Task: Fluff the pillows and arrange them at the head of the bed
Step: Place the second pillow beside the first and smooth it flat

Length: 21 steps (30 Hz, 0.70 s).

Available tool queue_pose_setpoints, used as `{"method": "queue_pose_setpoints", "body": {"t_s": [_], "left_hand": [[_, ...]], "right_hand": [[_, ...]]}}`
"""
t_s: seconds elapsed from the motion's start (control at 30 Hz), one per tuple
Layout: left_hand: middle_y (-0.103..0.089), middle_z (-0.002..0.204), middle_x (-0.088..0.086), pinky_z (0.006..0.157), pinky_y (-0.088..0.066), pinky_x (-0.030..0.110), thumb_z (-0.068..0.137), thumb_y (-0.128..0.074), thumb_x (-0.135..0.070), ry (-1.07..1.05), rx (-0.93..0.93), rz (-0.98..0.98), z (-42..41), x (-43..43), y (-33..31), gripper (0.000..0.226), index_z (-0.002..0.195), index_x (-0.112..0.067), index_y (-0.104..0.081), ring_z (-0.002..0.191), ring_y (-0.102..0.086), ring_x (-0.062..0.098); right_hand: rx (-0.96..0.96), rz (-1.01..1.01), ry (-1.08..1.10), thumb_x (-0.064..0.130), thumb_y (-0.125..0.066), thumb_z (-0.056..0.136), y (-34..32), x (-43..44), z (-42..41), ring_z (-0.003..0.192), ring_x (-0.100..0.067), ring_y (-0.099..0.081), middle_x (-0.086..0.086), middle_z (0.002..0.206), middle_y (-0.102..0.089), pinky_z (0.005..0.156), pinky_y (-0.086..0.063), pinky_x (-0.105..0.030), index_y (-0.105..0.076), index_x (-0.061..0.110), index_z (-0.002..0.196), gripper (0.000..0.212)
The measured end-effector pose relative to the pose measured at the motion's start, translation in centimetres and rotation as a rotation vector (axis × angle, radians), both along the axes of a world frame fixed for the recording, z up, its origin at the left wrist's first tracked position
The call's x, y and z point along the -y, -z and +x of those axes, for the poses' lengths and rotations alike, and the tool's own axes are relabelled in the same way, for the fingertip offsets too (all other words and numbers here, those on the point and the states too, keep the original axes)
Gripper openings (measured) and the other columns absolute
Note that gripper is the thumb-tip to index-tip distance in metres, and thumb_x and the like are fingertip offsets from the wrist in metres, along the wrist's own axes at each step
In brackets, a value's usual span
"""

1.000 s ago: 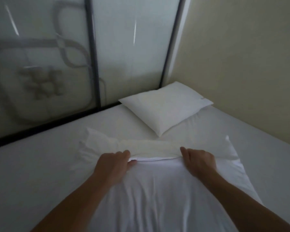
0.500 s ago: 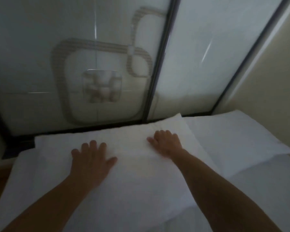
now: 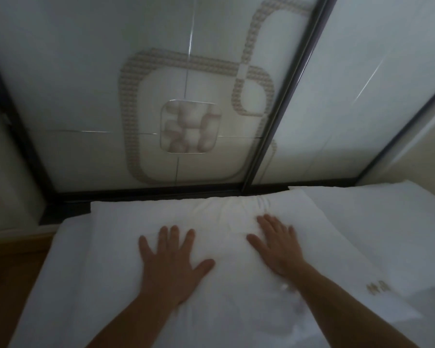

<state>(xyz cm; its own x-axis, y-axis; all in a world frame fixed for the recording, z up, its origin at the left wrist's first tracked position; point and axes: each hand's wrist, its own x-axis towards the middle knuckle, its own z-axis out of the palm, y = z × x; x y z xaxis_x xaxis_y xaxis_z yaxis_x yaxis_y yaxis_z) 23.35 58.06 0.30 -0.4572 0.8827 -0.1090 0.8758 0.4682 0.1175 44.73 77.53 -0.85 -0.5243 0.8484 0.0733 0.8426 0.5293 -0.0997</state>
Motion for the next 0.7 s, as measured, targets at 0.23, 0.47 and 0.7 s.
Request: {"method": "queue_pose_setpoints", "body": {"t_s": [0.23, 0.47, 0.7], "left_hand": [[-0.067, 0.096, 0.013, 0.077, -0.051, 0.048, 0.081, -0.046, -0.065, 0.030, 0.060, 0.121, -0.4, 1.3, 0.1, 0.059, 0.098, -0.011, -0.063, 0.087, -0.064, 0.032], [-0.066, 0.108, -0.003, 0.085, -0.043, 0.035, 0.087, -0.012, -0.067, 0.087, 0.081, 0.071, -3.9, 1.3, -2.6, 0.055, 0.100, -0.030, -0.051, 0.100, -0.062, 0.018], [-0.063, 0.078, -0.005, 0.071, -0.040, 0.035, 0.086, -0.016, -0.066, 0.051, -0.003, 0.289, -8.1, 5.3, -7.3, 0.049, 0.077, -0.026, -0.043, 0.085, -0.064, 0.021]], "right_hand": [[0.132, 0.046, 0.302, 0.078, -0.009, 0.080, -0.7, 0.0, 3.3, 0.118, -0.027, -0.042, -0.005, 0.132, -0.048, 0.092, -0.031, -0.048, -0.042, 0.030, 0.132, 0.078], [-0.033, 0.129, 0.263, 0.046, -0.022, 0.097, -1.6, 1.7, 2.0, 0.084, -0.027, -0.064, -0.004, 0.091, -0.067, 0.072, -0.045, -0.036, -0.057, 0.024, 0.094, 0.041], [-0.193, 0.104, 0.176, 0.051, -0.024, 0.096, -8.7, 1.2, -3.2, 0.082, -0.033, -0.061, -0.011, 0.088, -0.066, 0.068, -0.034, -0.037, -0.041, 0.025, 0.080, 0.035]]}}
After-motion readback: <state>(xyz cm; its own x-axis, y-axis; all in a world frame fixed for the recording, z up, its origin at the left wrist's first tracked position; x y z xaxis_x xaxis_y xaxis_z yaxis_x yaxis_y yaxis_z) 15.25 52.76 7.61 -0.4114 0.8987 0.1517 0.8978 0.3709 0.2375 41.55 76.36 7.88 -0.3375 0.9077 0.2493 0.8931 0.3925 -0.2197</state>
